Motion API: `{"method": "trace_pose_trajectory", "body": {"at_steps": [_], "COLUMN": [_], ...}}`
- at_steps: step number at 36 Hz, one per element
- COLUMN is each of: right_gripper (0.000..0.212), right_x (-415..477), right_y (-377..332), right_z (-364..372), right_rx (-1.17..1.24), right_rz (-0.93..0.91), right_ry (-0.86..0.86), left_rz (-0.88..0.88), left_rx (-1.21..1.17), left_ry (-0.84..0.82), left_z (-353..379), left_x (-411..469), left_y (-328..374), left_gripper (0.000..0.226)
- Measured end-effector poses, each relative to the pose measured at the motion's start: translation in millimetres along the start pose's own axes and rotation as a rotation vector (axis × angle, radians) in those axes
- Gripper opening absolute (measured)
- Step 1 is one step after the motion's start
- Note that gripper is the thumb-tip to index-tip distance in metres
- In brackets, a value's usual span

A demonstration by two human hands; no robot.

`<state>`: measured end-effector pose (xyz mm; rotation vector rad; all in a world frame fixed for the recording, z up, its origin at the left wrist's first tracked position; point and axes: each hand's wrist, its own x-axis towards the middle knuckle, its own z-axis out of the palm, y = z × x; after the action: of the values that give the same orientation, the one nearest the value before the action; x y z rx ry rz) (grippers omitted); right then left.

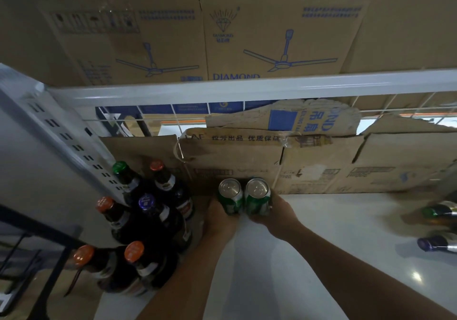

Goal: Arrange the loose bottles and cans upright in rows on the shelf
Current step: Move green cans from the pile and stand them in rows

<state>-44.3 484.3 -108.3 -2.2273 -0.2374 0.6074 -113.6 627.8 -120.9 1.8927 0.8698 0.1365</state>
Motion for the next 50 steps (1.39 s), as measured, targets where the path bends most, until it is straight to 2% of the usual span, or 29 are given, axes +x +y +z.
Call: {"method": "trace_pose_trajectory", "body": {"at_steps": [5, 7, 9, 11, 13, 16, 20, 25, 29, 33, 37, 41, 46, 50], "right_gripper": [0.090, 0.093, 0.094, 0.091, 0.089, 0.085, 0.082, 0.077, 0.068, 0.069, 0.065, 0.070, 0.081, 0.080], "right_x": [-12.2, -19.7, -24.8, -37.3, -52.1, -76.5, -114.3, -185.3, -255.7, -333.5, -397.4, -433.7, -440.7, -421.9], "right_y": [-8.9, -9.9, -7.9, -4.7, -0.6, 9.6, 30.2, 70.9, 124.3, 176.7, 227.4, 261.2, 288.6, 301.6], "right_z": [-13.9, -21.8, -28.3, -38.3, -52.9, -83.1, -135.1, -209.0, -270.4, -329.8, -369.5, -397.4, -423.7, -439.9], "right_rx": [-0.045, -0.061, -0.041, -0.009, 0.009, 0.041, 0.059, 0.069, 0.140, 0.128, 0.094, 0.101, 0.143, 0.144], "right_rz": [-0.027, -0.015, 0.002, 0.009, -0.005, -0.044, -0.084, -0.131, -0.098, -0.048, 0.038, 0.080, 0.106, 0.117], "right_ry": [-0.036, -0.001, 0.035, 0.081, 0.127, 0.195, 0.337, 0.506, 0.677, 0.787, 0.878, 0.878, 0.873, 0.884], "left_rz": [-0.024, 0.004, 0.038, 0.138, 0.303, 0.481, 0.486, 0.599, 0.696, 0.761, 0.787, 0.793, 0.813, 0.807], "left_rx": [0.020, 0.025, -0.003, -0.030, -0.037, -0.113, -0.132, -0.129, -0.107, -0.077, -0.064, -0.041, 0.013, 0.057], "left_ry": [-0.012, 0.040, 0.083, 0.158, 0.208, 0.074, -0.221, -0.388, -0.509, -0.652, -0.764, -0.827, -0.859, -0.846], "left_z": [-1.5, -5.8, -11.6, -20.0, -24.7, -20.7, -2.6, 51.3, 110.7, 173.2, 226.2, 265.7, 299.5, 330.1], "left_x": [-11.8, -22.5, -35.2, -52.5, -66.8, -84.4, -117.2, -167.3, -225.7, -284.8, -337.9, -374.2, -390.9, -381.8], "left_y": [7.0, 14.7, 21.5, 29.1, 38.5, 60.9, 103.8, 162.6, 202.8, 230.3, 248.1, 258.9, 272.8, 286.0], "left_gripper": [0.092, 0.080, 0.057, 0.040, 0.034, 0.036, 0.036, 0.042, 0.050, 0.057, 0.061, 0.060, 0.055, 0.060]}}
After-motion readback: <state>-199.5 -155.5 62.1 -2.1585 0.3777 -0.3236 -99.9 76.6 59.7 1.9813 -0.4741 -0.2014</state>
